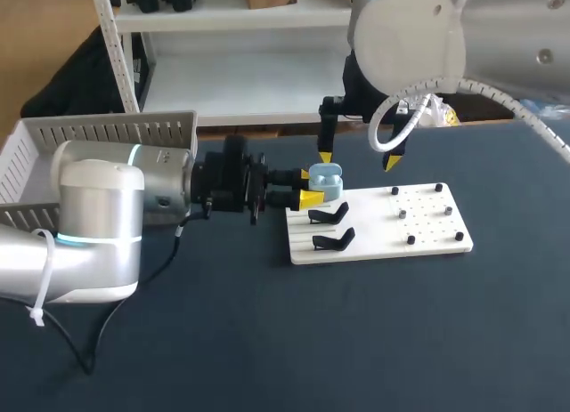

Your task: Pick up each earbud case from the left stands, insert the matching earbuds, close the lid, and place the case in the box.

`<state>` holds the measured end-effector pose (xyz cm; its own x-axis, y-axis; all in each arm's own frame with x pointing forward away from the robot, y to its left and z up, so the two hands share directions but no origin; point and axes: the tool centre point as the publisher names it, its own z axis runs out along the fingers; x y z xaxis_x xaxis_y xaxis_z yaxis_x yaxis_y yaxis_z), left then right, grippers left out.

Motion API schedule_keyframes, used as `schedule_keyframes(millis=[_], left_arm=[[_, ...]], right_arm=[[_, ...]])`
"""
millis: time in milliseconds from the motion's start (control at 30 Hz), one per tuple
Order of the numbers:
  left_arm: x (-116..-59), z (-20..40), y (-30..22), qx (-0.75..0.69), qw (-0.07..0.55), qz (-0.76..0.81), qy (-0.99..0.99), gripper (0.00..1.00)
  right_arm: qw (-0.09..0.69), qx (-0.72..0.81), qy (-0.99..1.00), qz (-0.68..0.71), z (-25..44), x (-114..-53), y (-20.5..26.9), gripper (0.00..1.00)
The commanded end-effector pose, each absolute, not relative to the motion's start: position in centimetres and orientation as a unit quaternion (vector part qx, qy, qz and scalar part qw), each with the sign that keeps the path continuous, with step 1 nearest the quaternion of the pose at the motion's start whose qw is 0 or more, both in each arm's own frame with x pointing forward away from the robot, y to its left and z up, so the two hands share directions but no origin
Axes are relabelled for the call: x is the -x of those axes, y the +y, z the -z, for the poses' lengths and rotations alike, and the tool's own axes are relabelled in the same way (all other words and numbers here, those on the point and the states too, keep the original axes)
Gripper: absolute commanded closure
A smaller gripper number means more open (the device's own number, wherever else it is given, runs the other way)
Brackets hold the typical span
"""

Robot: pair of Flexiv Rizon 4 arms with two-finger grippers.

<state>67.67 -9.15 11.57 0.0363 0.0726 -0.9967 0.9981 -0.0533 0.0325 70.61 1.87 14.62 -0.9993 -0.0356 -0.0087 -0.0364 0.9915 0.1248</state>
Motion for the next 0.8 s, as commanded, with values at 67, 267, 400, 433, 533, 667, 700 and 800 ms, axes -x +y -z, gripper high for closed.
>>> schedule_keyframes(millis=[67, 267, 400, 433, 533, 667, 700, 800], left_arm=[[-67.8, -11.5, -9.2, -0.540, 0.476, 0.486, 0.495, 1.00], [-67.8, -11.5, -9.2, -0.540, 0.476, 0.486, 0.495, 1.00], [-67.8, -11.5, -9.2, -0.540, 0.476, 0.486, 0.495, 1.00], [-67.8, -11.5, -9.2, -0.540, 0.476, 0.486, 0.495, 1.00], [-68.0, -11.8, -8.5, -0.537, 0.482, 0.479, 0.500, 1.00], [-68.6, -13.0, -6.2, -0.532, 0.499, 0.454, 0.511, 1.00], [-68.7, -13.4, -5.5, -0.531, 0.504, 0.447, 0.514, 1.00], [-69.0, -14.7, -3.4, -0.528, 0.519, 0.423, 0.522, 1.00]], right_arm=[[0.004, 0.020, 0.997, -0.069, -15.0, -69.0, 1.5, 0.00], [0.026, 0.023, 0.996, -0.083, -15.9, -68.9, 1.5, 0.00], [0.070, 0.019, 0.990, -0.118, -18.1, -69.1, 1.1, 0.00], [0.079, 0.018, 0.989, -0.126, -18.6, -69.1, 0.9, 0.00], [0.110, 0.021, 0.981, -0.156, -20.4, -68.9, 0.4, 0.00], [0.135, 0.023, 0.972, -0.189, -22.0, -68.3, -0.3, 0.00], [0.140, 0.023, 0.971, -0.194, -22.3, -68.1, -0.5, 0.00], [0.144, 0.022, 0.968, -0.204, -22.7, -67.8, -0.7, 0.00]])
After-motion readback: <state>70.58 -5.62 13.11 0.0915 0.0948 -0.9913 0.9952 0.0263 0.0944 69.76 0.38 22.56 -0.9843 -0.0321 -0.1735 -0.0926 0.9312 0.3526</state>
